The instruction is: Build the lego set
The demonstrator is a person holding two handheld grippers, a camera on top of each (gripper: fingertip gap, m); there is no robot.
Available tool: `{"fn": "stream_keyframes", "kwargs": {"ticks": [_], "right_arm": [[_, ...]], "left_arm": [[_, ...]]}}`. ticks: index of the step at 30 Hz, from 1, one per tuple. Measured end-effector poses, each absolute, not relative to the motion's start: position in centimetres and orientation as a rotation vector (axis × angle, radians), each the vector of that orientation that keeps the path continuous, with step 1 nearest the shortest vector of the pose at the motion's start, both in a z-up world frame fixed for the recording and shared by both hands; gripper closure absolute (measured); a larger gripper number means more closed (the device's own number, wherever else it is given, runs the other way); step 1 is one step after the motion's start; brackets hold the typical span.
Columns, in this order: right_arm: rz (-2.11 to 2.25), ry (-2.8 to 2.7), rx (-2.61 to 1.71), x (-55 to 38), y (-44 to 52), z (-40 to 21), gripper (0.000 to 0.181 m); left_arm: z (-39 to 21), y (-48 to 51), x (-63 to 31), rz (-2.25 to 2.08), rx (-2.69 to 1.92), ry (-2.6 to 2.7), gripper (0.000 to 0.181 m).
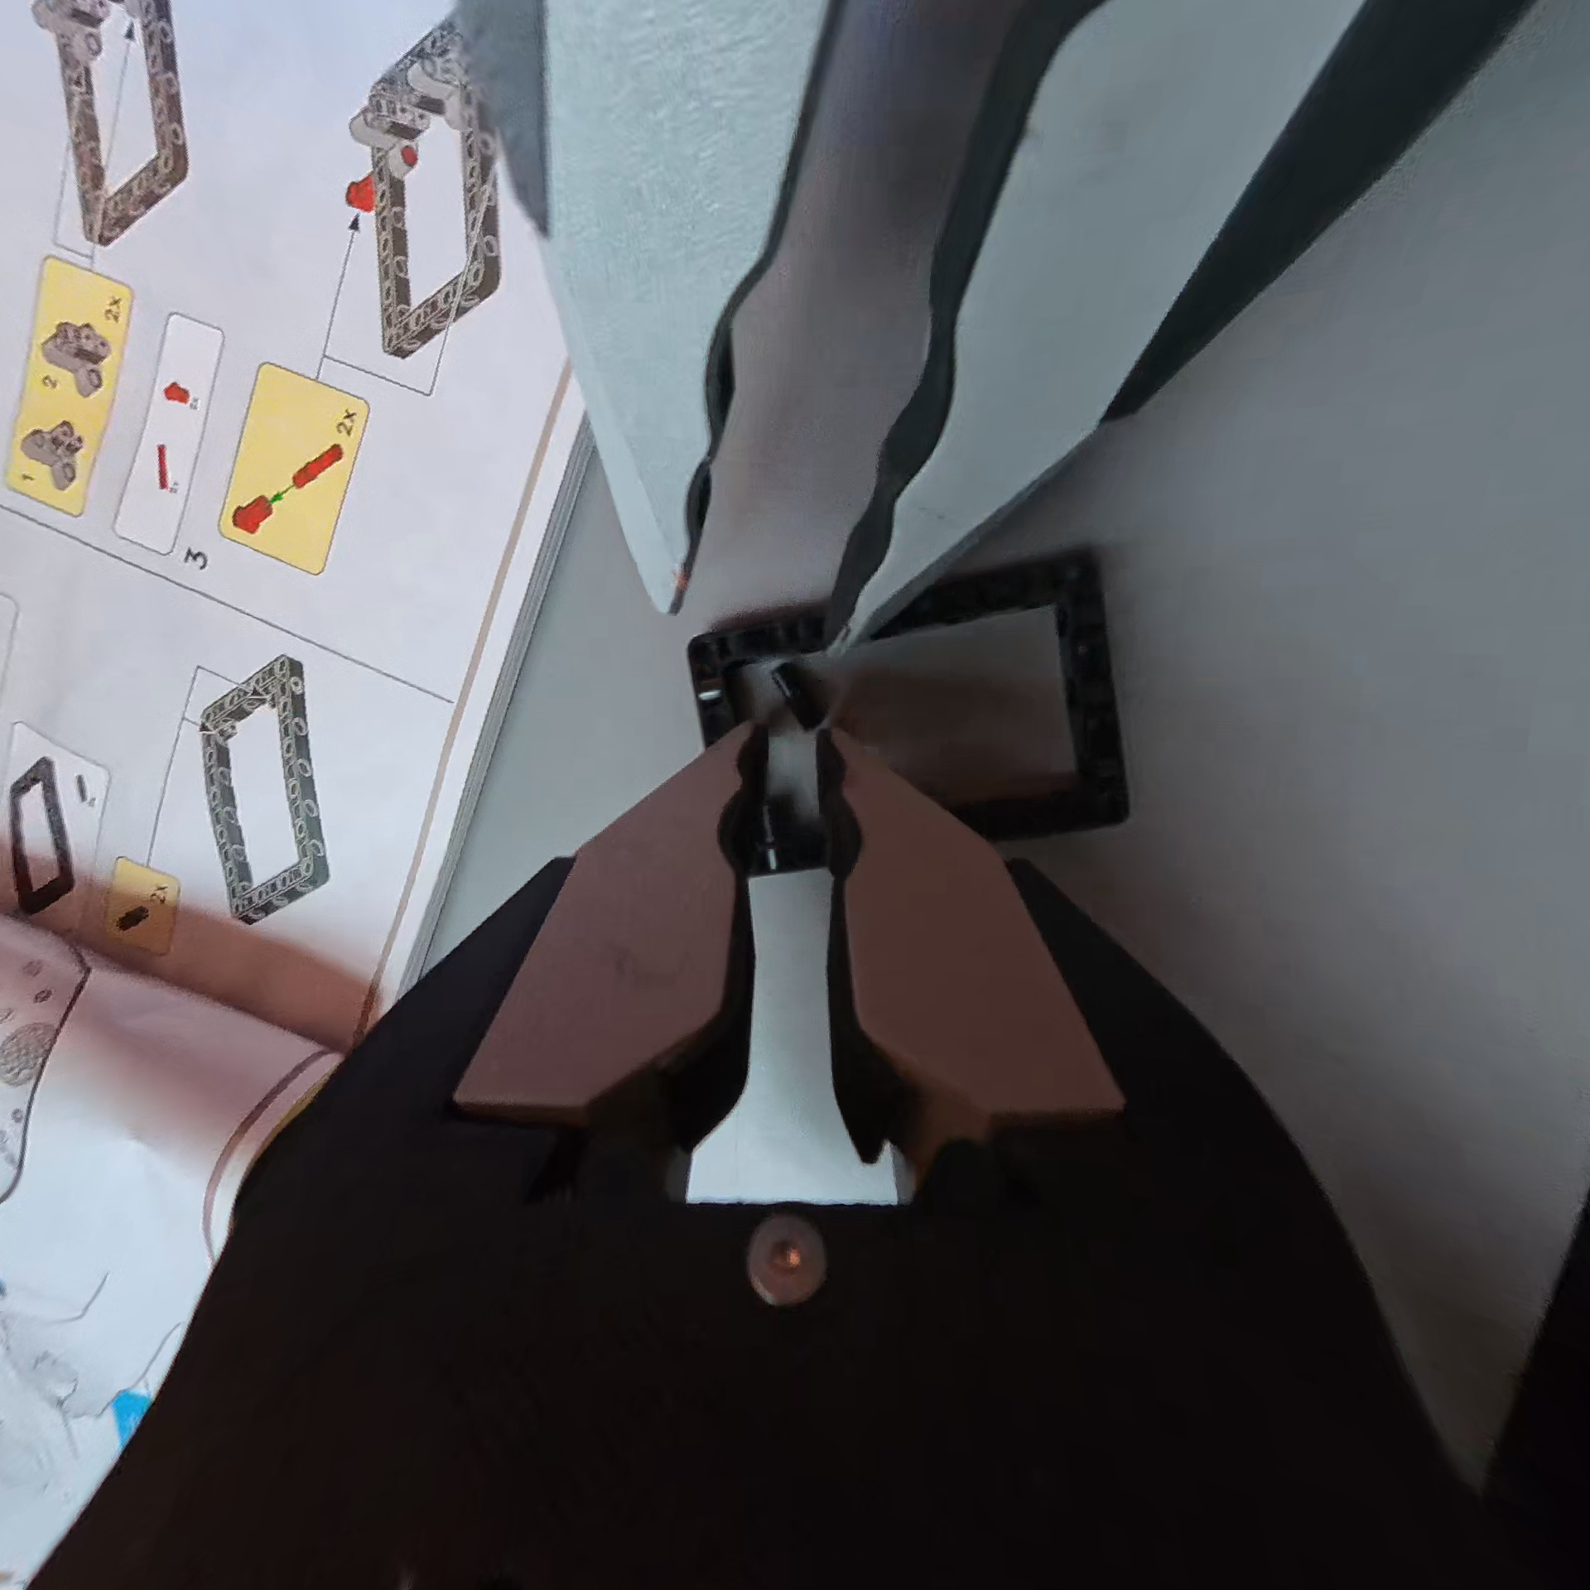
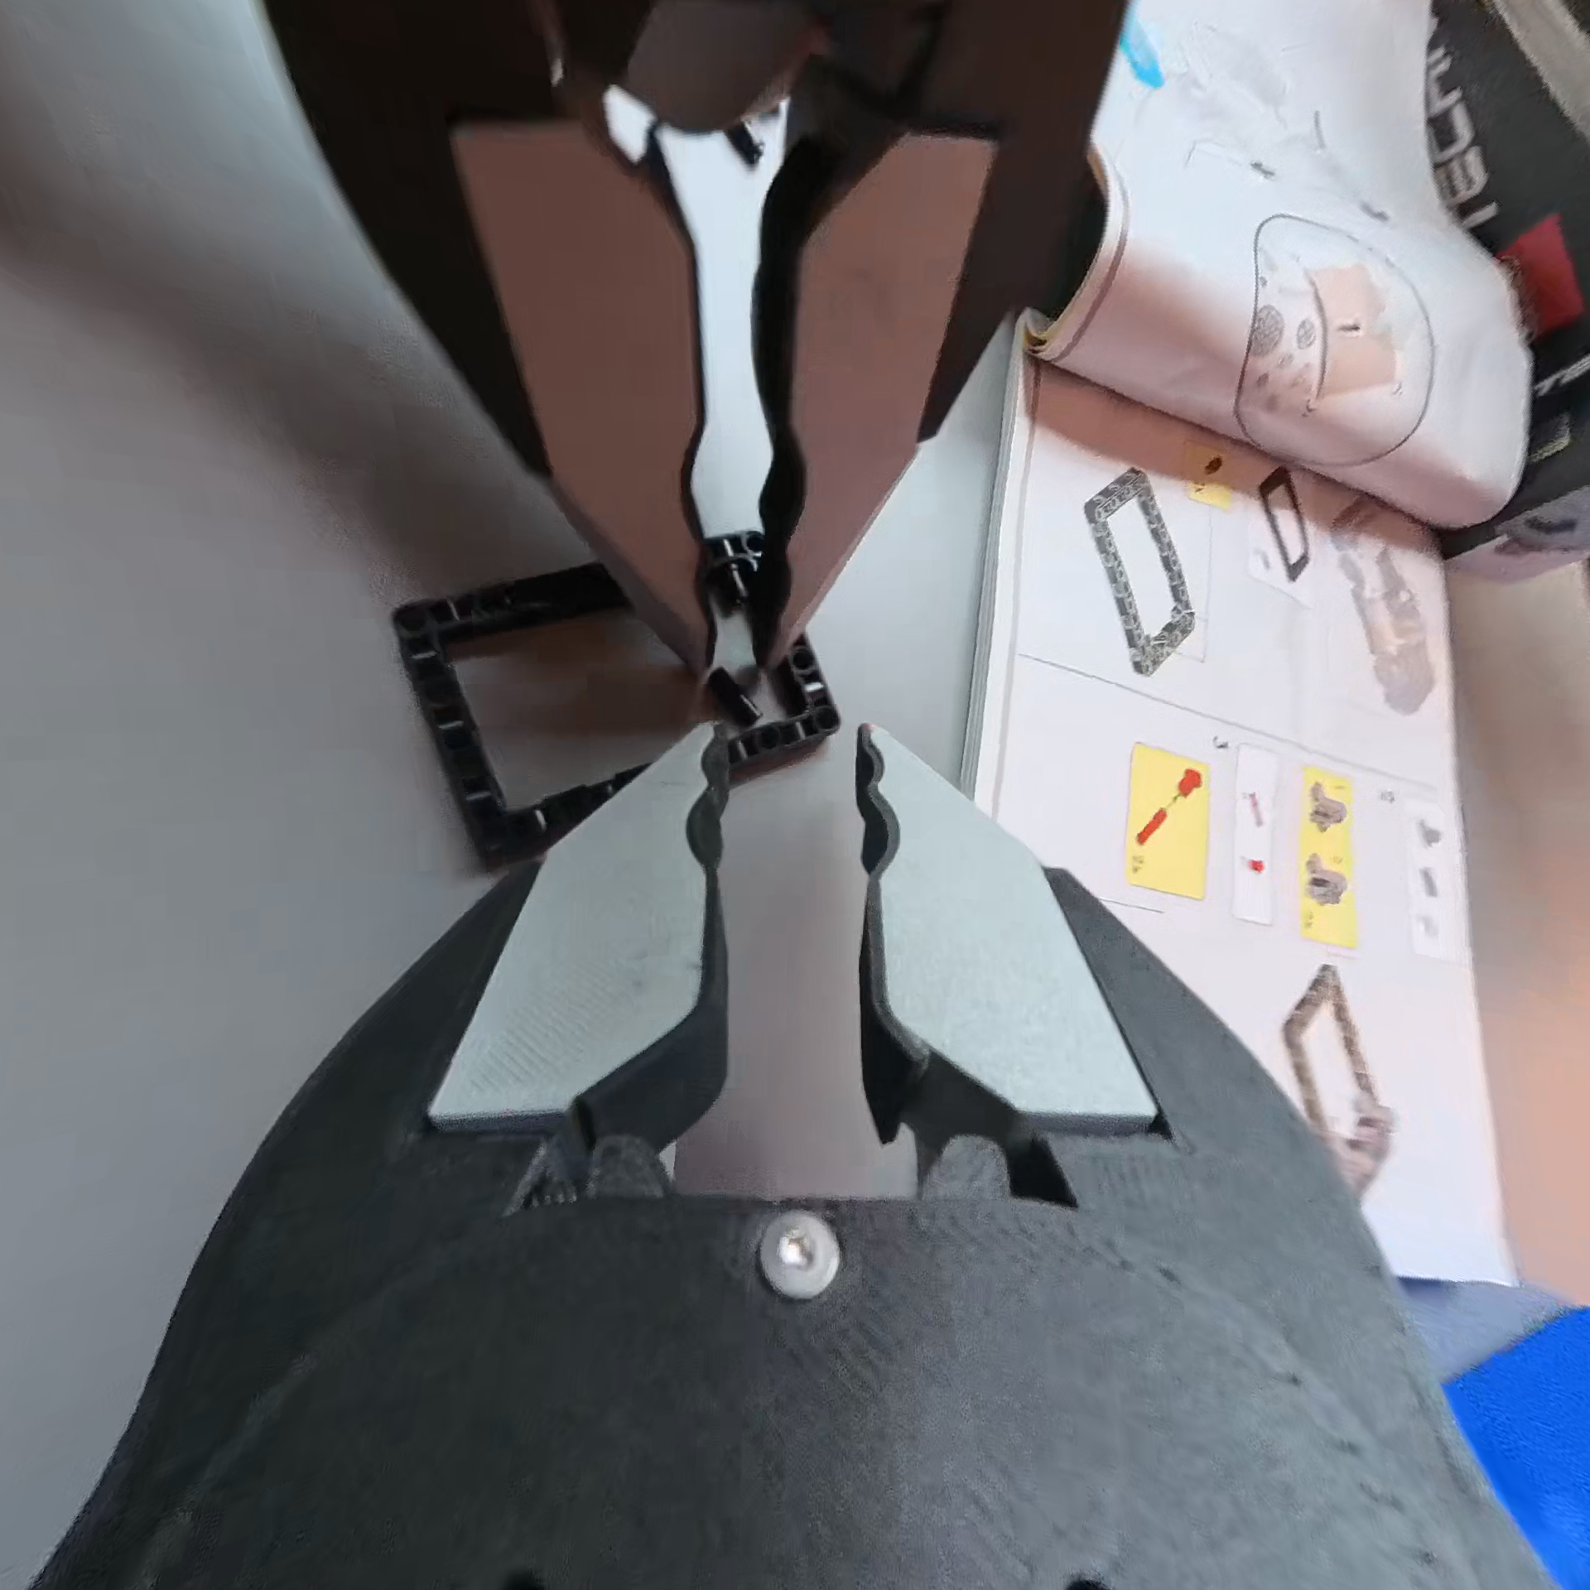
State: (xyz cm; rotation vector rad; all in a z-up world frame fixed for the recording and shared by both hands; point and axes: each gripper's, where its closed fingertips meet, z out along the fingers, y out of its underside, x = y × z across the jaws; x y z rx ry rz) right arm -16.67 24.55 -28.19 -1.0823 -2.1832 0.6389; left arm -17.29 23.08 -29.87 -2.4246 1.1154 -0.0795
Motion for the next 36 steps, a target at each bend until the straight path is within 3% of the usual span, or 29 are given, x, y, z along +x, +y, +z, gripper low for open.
{"fn": "stream_keyframes", "kwargs": {"ticks": [10,20,32,36], "right_arm": [[0.869,-2.207,-1.127,-15.6,23.9,-27.9,0.136],[0.918,-2.293,-1.104,-16.0,23.9,-29.0,0.128],[1.033,-2.27,-1.111,-16.1,23.9,-28.0,0.132],[1.017,-2.291,-1.119,-16.1,23.8,-28.8,0.128]], "left_arm": [[-29.0,22.6,-16.9,0.015,-2.455,1.051,0.172],[-29.9,23.8,-16.7,0.069,-2.444,1.089,0.177],[-29.3,22.7,-16.5,-0.015,-2.45,1.239,0.165],[-29.4,22.4,-17.9,0.052,-2.497,1.253,0.169]]}}
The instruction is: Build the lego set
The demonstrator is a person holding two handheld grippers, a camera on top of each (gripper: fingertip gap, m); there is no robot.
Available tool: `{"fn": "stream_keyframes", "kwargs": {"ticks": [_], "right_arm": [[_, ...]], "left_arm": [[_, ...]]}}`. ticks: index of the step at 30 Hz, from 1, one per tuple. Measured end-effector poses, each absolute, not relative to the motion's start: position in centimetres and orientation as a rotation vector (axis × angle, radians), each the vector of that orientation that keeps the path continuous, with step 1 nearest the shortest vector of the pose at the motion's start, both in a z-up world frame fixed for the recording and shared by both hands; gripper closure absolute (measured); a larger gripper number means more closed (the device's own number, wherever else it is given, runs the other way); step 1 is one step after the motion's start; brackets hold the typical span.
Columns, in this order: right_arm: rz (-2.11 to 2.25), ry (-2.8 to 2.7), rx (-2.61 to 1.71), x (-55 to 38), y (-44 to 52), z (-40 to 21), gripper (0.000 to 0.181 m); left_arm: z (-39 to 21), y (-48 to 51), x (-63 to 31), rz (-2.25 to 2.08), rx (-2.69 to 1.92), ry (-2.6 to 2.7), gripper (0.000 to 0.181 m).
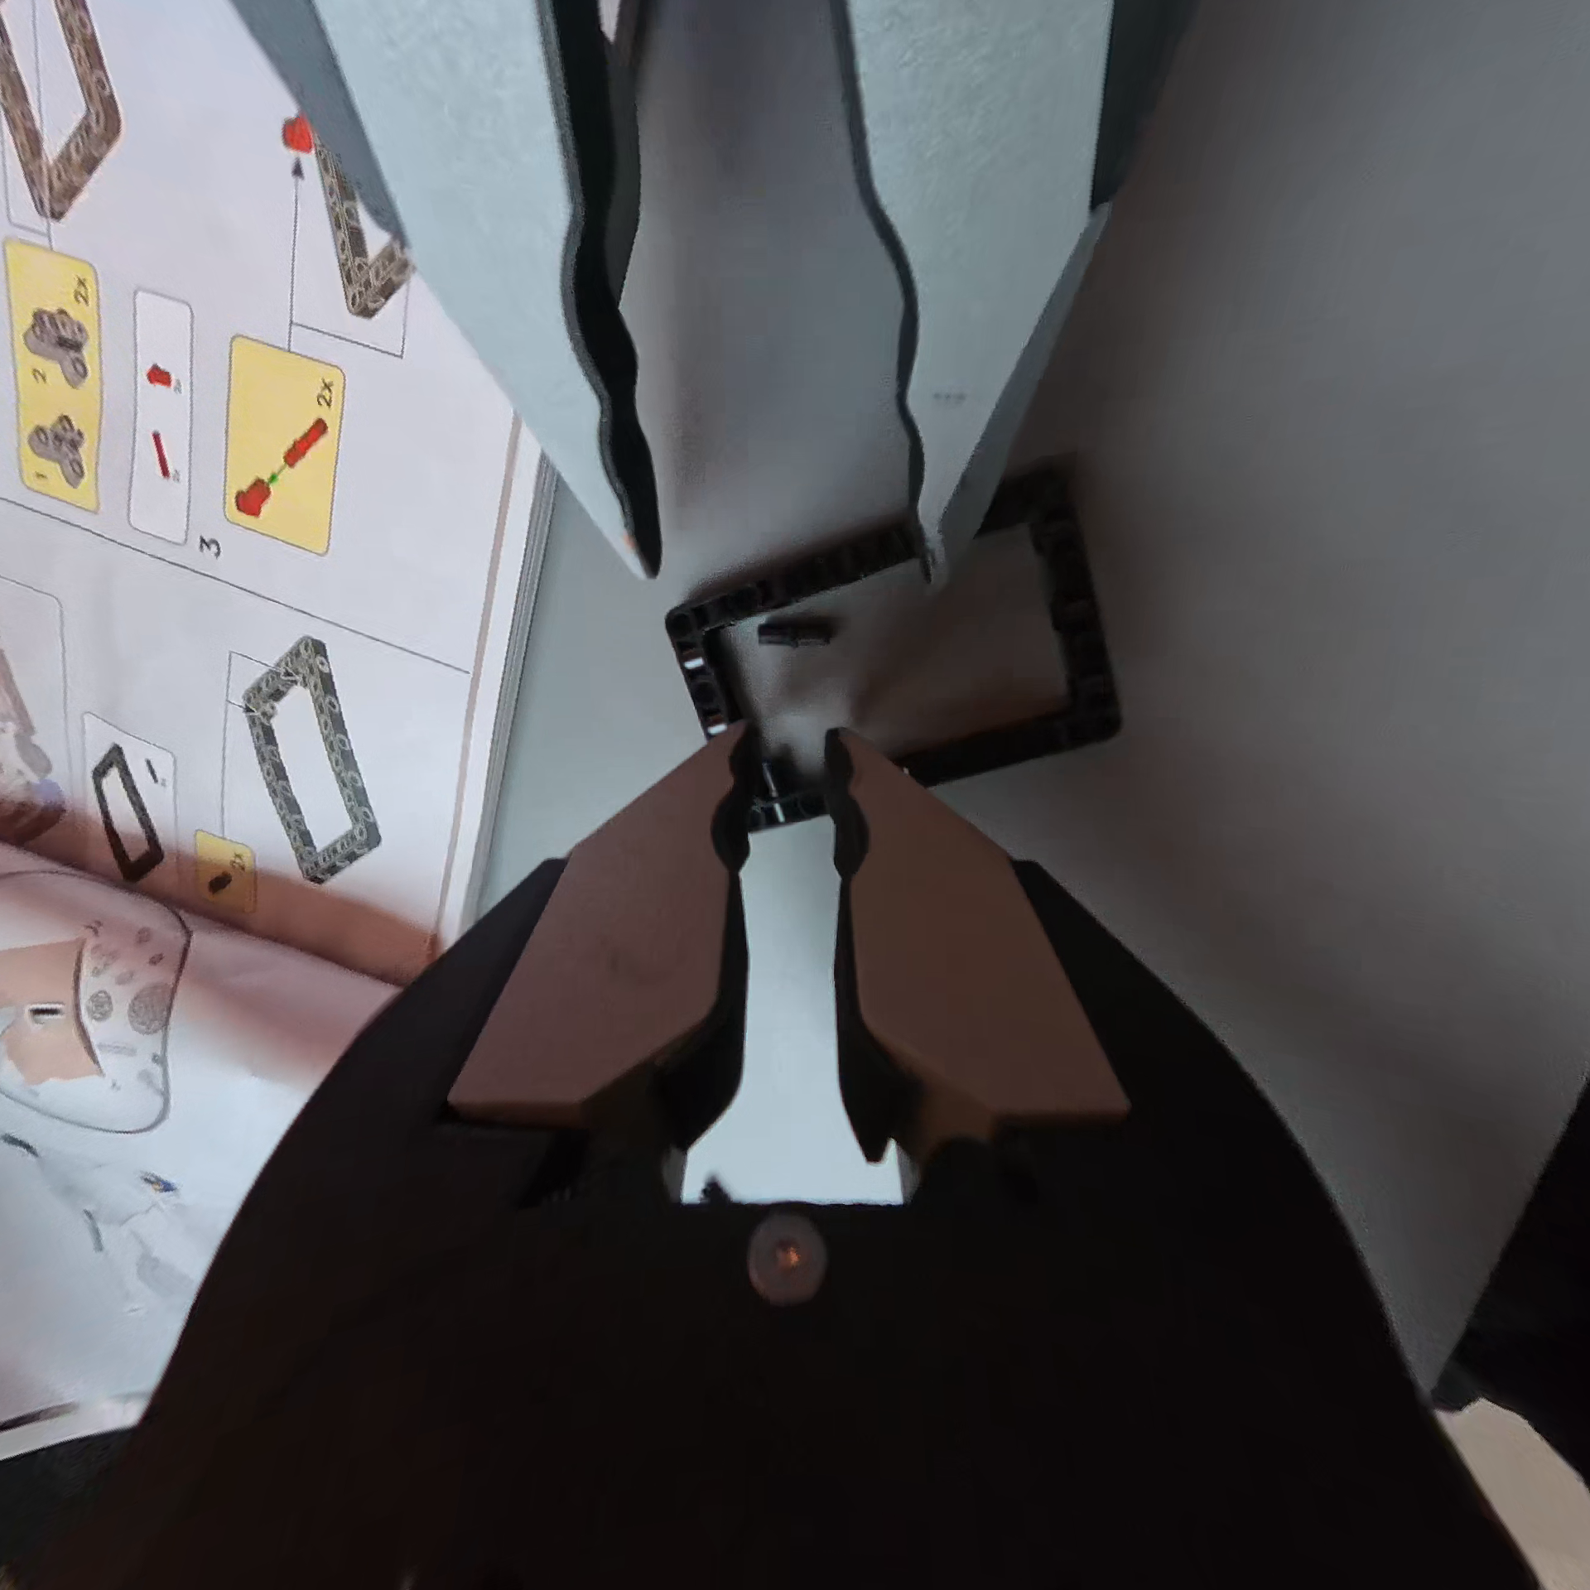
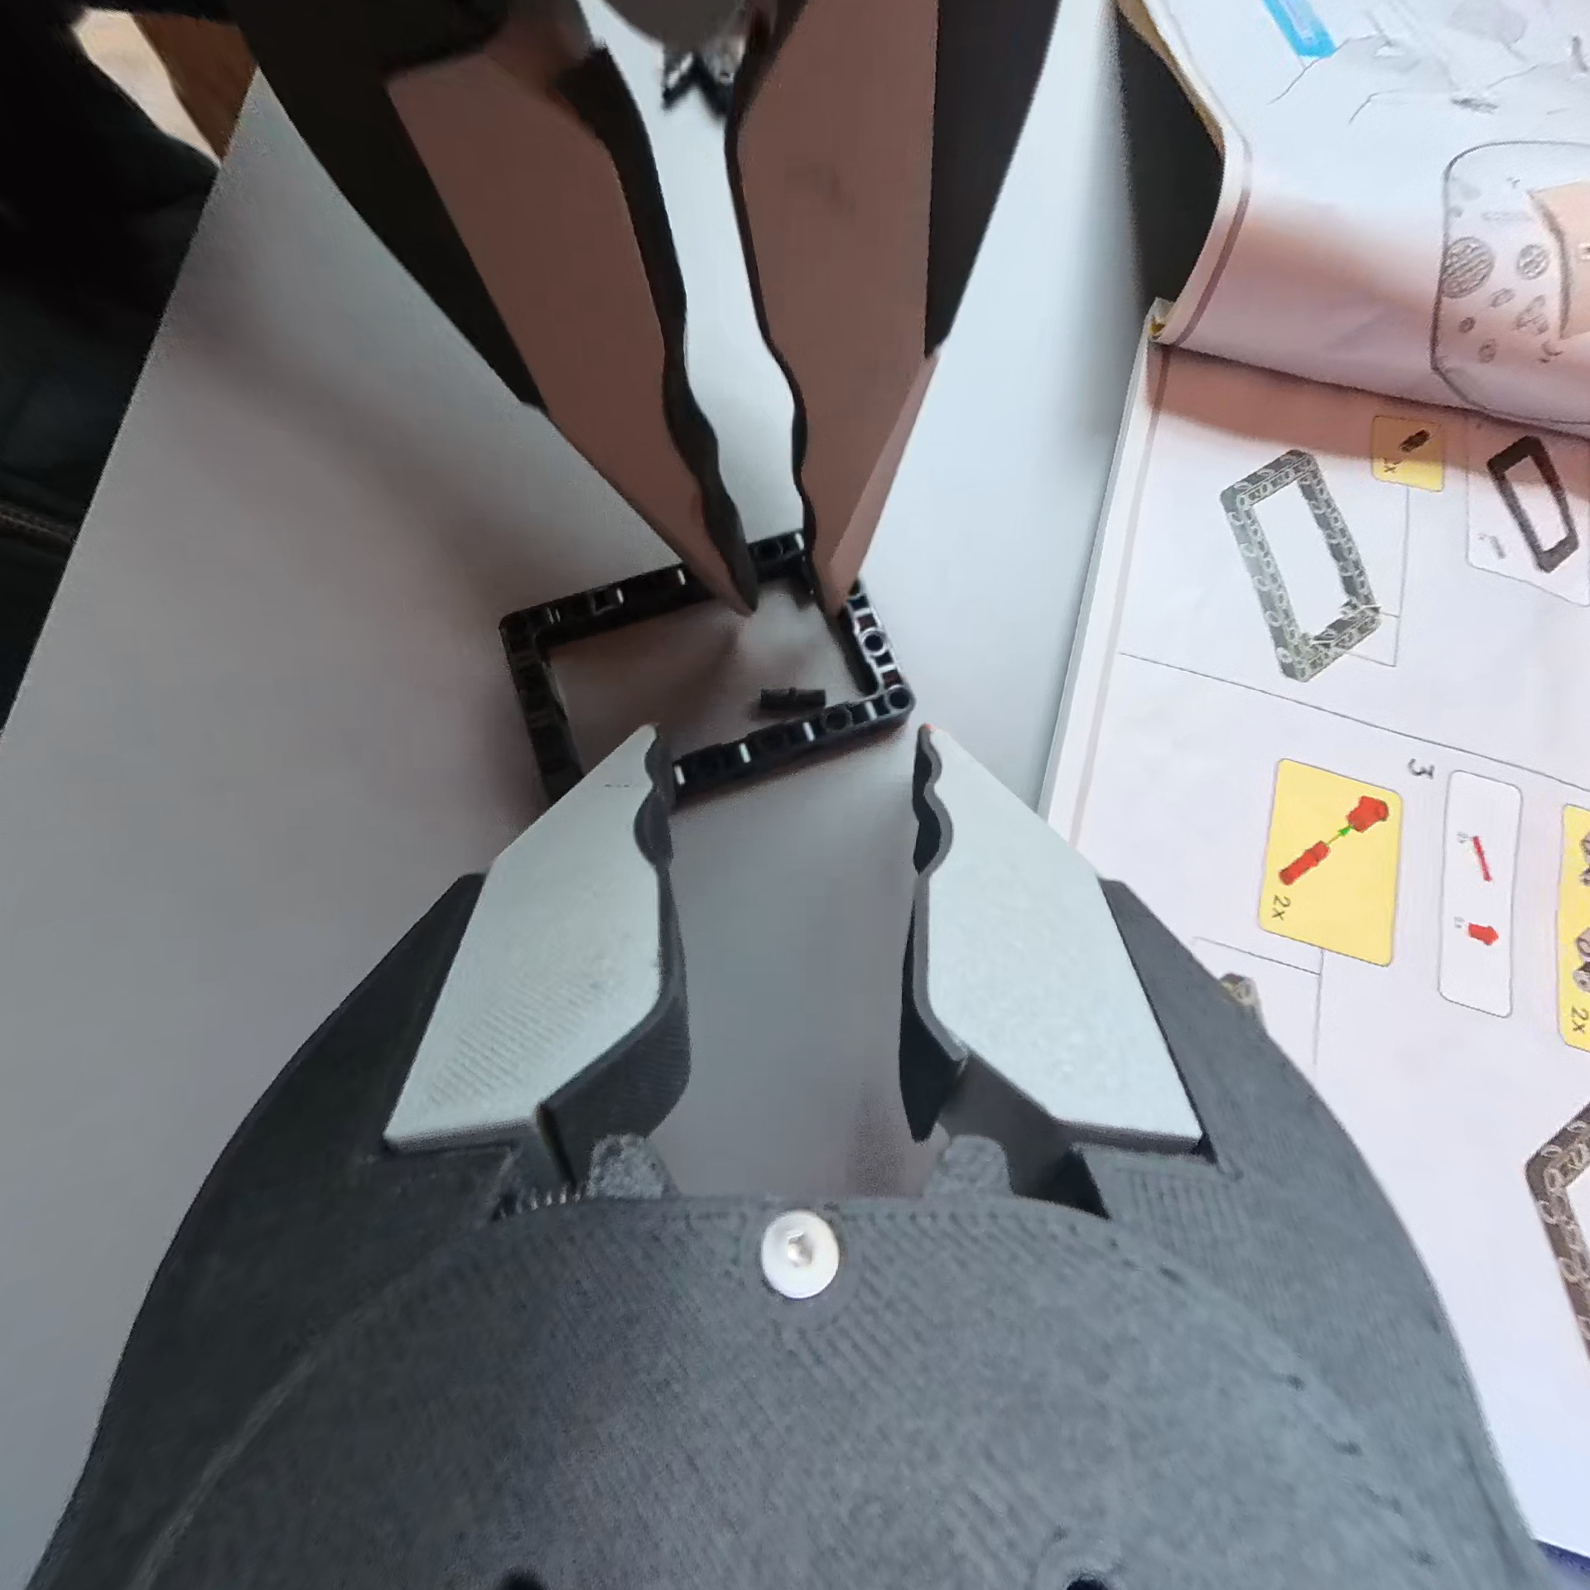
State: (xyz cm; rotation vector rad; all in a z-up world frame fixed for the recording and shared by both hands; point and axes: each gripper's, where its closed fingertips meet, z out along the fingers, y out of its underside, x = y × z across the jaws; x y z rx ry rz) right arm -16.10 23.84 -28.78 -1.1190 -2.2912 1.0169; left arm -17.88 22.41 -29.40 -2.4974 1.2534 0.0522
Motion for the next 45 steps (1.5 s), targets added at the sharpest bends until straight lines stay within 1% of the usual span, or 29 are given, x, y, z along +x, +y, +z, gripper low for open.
{"fn": "stream_keyframes", "kwargs": {"ticks": [7,8,9,11,13,16,18,21,27,33,38,41,44,45], "right_arm": [[1.012,-2.272,-1.153,-16.3,23.8,-28.9,0.119],[1.005,-2.269,-1.158,-16.3,23.8,-28.9,0.12],[0.988,-2.266,-1.149,-16.2,24.0,-28.9,0.126],[0.942,-2.231,-1.135,-16.1,24.5,-28.5,0.134],[0.971,-2.196,-1.143,-15.9,24.6,-27.7,0.138],[1.038,-2.144,-1.163,-16.0,24.7,-26.9,0.139],[1.065,-2.131,-1.162,-15.9,24.6,-26.6,0.139],[1.077,-2.132,-1.151,-15.6,24.4,-26.6,0.139],[1.082,-2.147,-1.123,-15.3,24.1,-26.3,0.14],[1.089,-2.144,-1.111,-15.1,24.0,-25.9,0.14],[1.095,-2.137,-1.101,-15.0,24.1,-25.6,0.141],[1.089,-2.141,-1.102,-14.9,24.1,-25.6,0.14],[1.077,-2.149,-1.094,-14.9,24.0,-25.7,0.141],[1.076,-2.151,-1.091,-14.8,23.9,-25.7,0.141]], "left_arm": [[-29.3,22.7,-17.0,0.031,-2.497,1.045,0.169],[-29.1,22.7,-16.9,0.036,-2.48,1.053,0.17],[-28.9,22.7,-16.9,0.048,-2.457,1.076,0.171],[-28.6,22.6,-16.9,0.058,-2.424,1.145,0.171],[-28.5,22.8,-16.8,0.078,-2.366,1.237,0.167],[-28.7,22.7,-15.2,-0.001,-2.202,1.473,0.165],[-28.8,22.9,-15.7,0.063,-2.123,1.608,0.166],[-28.5,22.8,-16.1,0.042,-2.035,1.755,0.17],[-29.0,22.6,-16.3,-0.061,-2.004,1.94,0.17],[-29.6,23.2,-16.5,-0.035,-1.978,2.039,0.17],[-29.9,23.1,-16.4,-0.063,-2.006,2.056,0.173],[-30.0,23.1,-16.3,-0.055,-2.069,2.019,0.181],[-30.0,23.1,-16.4,0.0,-2.127,1.96,0.18],[-30.0,23.0,-16.4,0.006,-2.126,1.951,0.175]]}}
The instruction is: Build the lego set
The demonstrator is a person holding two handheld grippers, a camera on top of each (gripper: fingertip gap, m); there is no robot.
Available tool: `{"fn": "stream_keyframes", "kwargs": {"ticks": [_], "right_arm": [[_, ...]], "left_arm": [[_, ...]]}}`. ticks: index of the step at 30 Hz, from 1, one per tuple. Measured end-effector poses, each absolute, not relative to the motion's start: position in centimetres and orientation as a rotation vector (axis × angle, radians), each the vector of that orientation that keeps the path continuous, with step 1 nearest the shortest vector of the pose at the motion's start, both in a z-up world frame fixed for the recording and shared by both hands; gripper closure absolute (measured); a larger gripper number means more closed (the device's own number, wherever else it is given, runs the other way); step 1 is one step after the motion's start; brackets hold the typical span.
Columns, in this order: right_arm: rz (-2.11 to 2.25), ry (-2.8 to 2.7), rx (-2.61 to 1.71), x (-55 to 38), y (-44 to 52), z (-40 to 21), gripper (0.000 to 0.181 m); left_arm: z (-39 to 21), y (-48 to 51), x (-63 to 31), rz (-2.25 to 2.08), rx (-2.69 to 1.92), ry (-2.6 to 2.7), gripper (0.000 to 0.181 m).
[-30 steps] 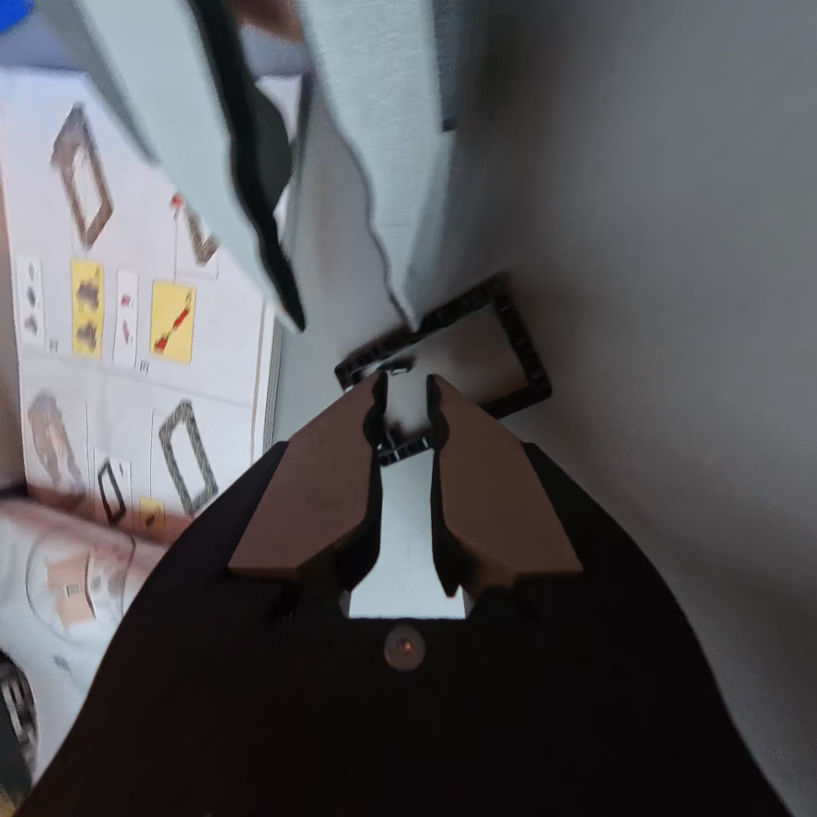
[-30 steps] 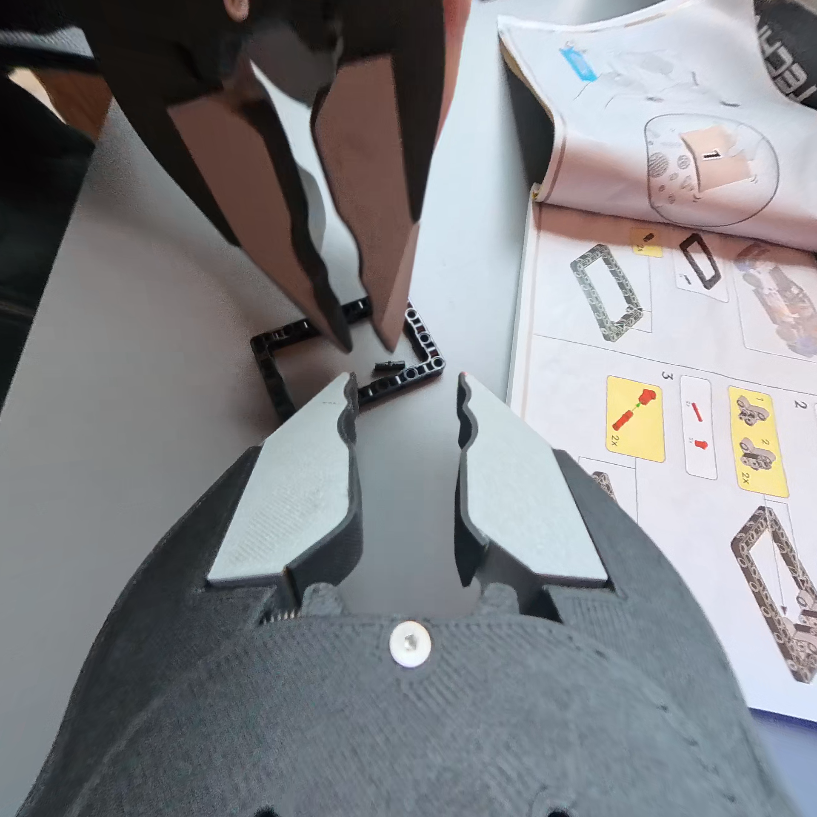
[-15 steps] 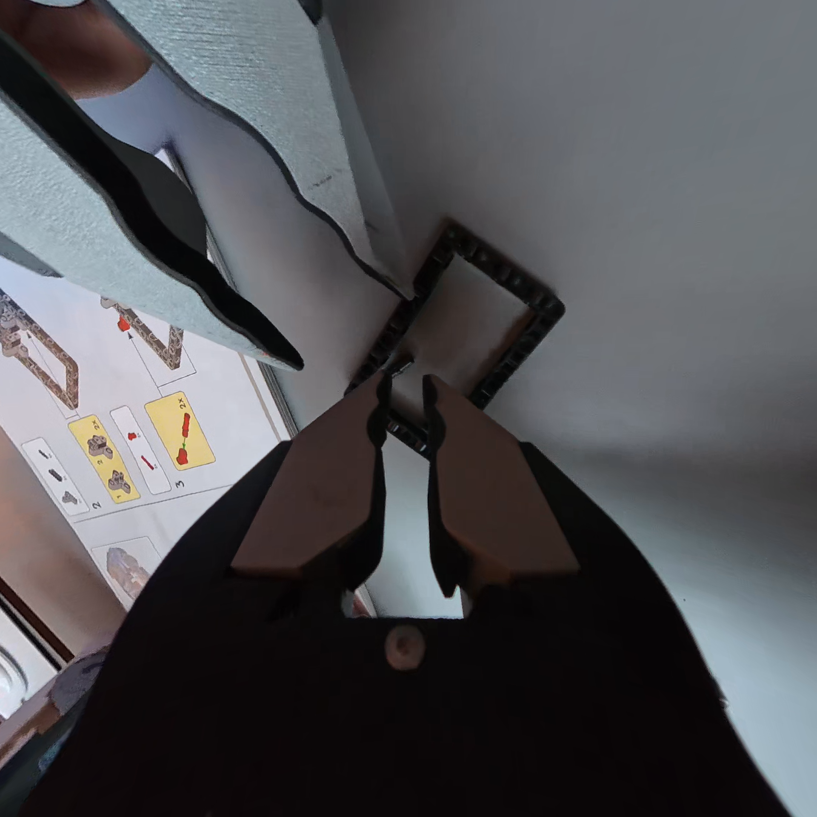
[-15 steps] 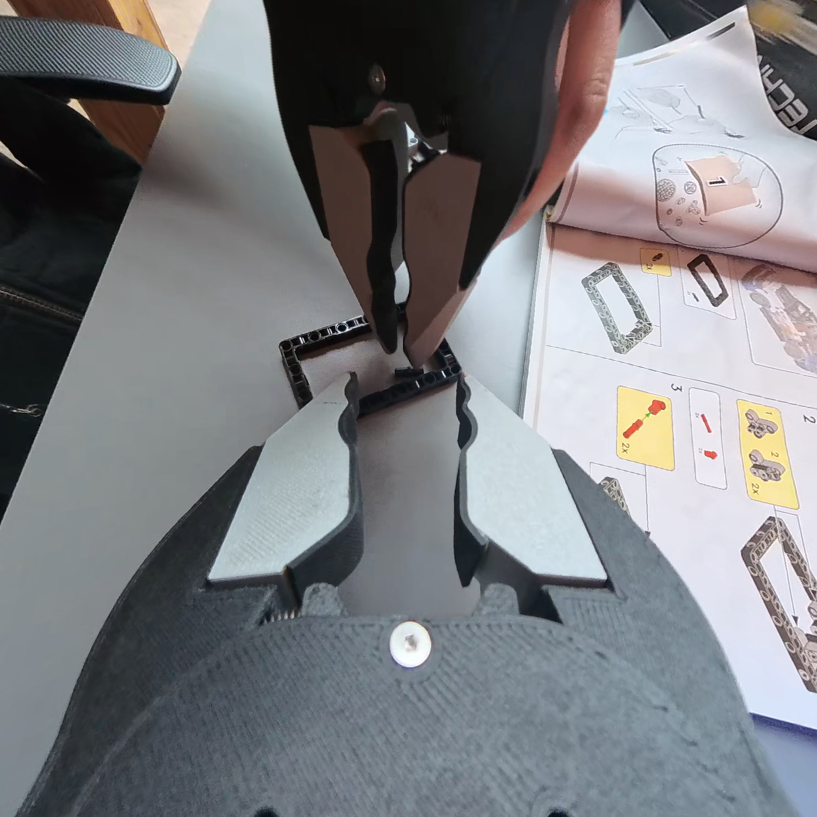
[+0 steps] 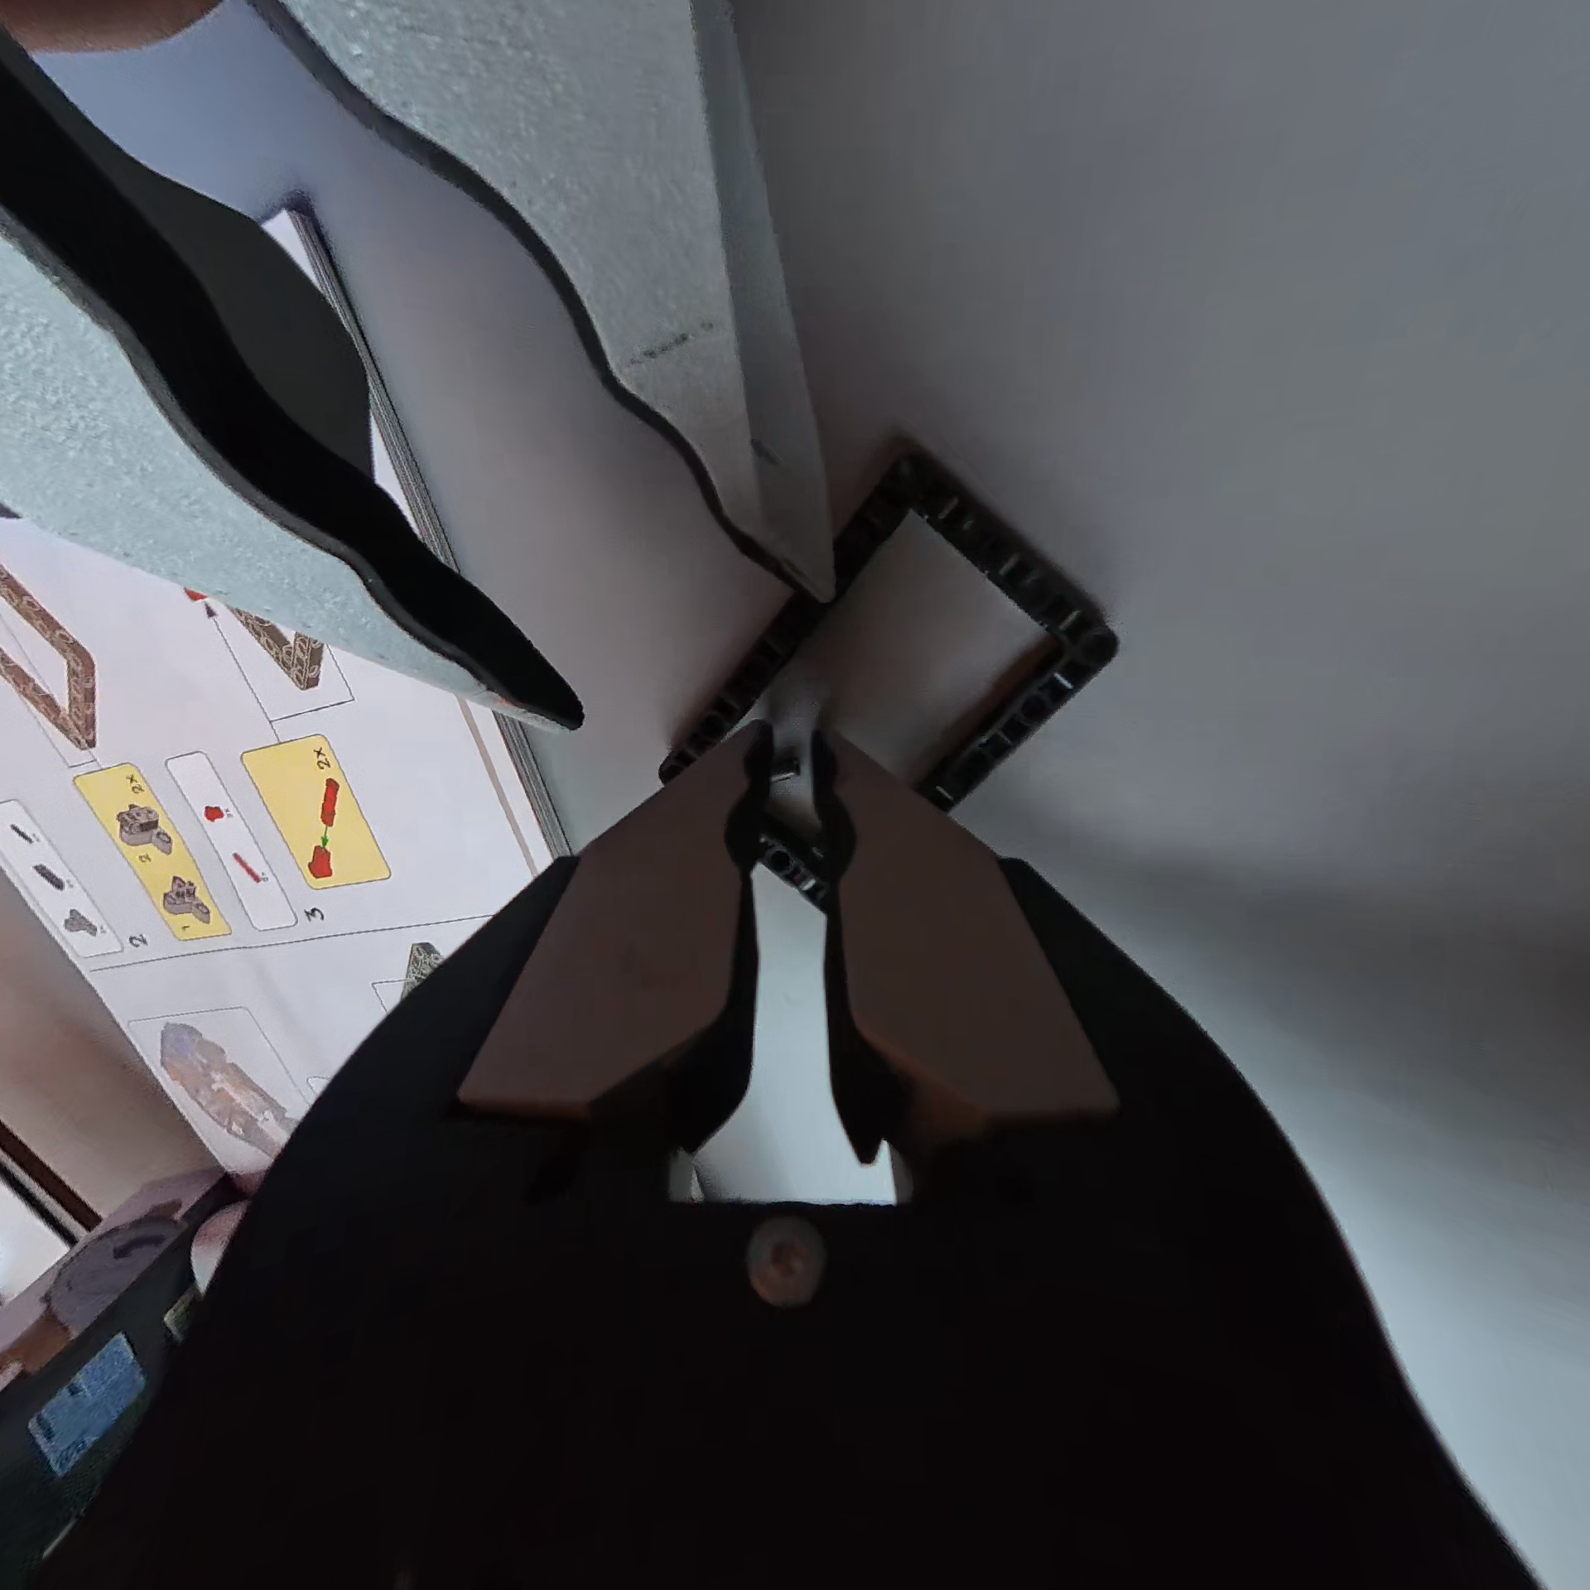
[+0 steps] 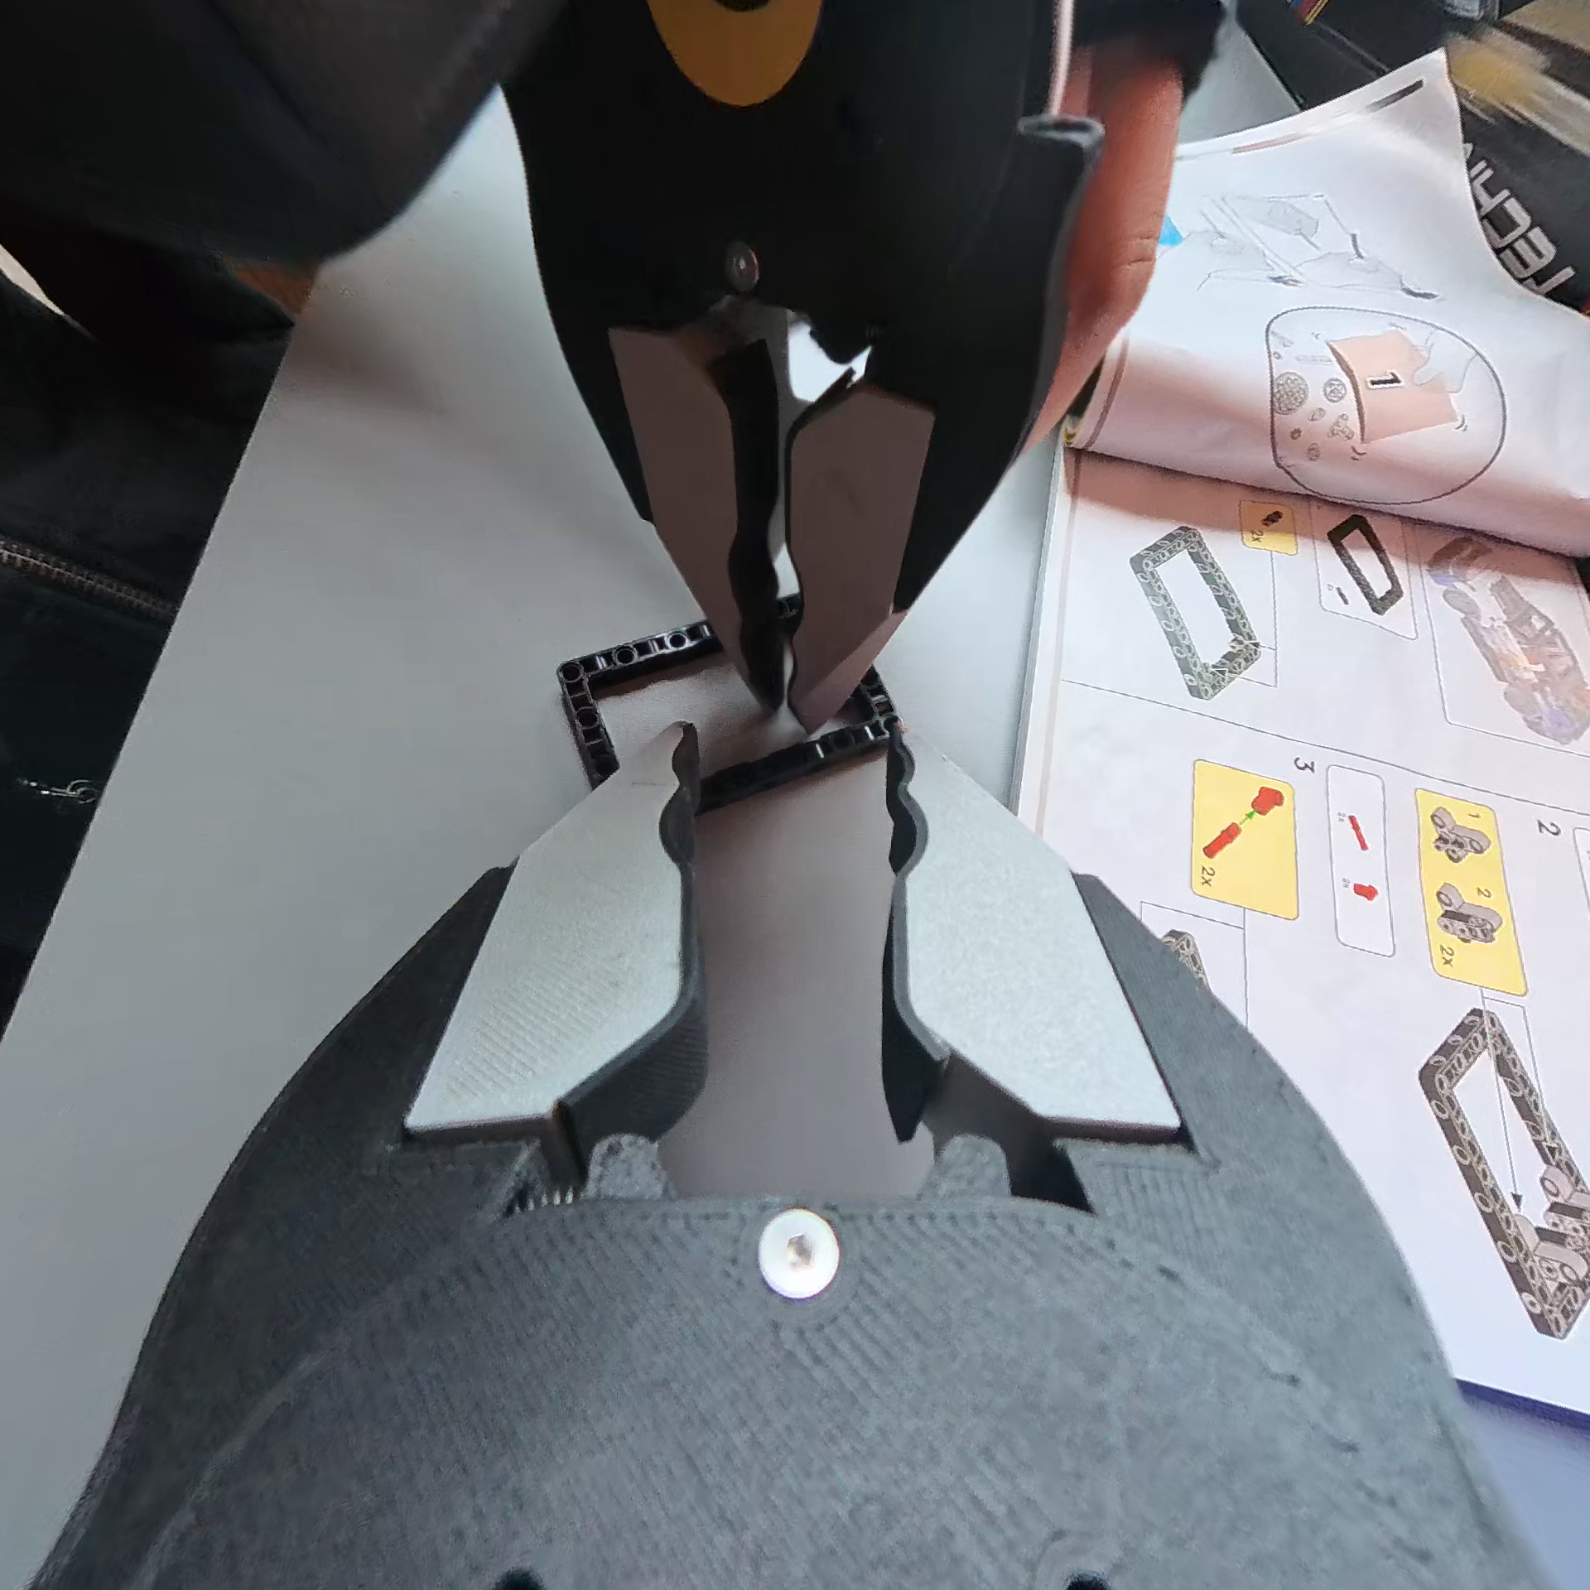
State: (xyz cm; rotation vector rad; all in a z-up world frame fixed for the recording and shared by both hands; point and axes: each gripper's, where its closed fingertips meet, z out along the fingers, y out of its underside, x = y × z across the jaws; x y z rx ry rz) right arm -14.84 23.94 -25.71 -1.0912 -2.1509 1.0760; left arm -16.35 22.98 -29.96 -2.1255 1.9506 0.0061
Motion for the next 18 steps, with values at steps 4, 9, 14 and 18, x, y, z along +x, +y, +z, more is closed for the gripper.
{"fn": "stream_keyframes", "kwargs": {"ticks": [4,9,14,18], "right_arm": [[1.073,-2.145,-1.092,-14.8,24.1,-25.6,0.141],[1.063,-2.146,-1.09,-14.8,24.1,-25.6,0.142],[1.042,-2.154,-1.079,-14.7,24.1,-25.6,0.143],[1.04,-2.158,-1.075,-14.6,24.0,-25.6,0.144]], "left_arm": [[-29.4,22.8,-16.5,-0.004,-2.156,1.871,0.163],[-28.9,22.7,-17.5,0.007,-2.218,1.769,0.161],[-28.8,23.7,-19.1,0.079,-2.474,1.325,0.175],[-27.9,23.4,-17.7,-0.164,-2.587,0.832,0.172]]}}
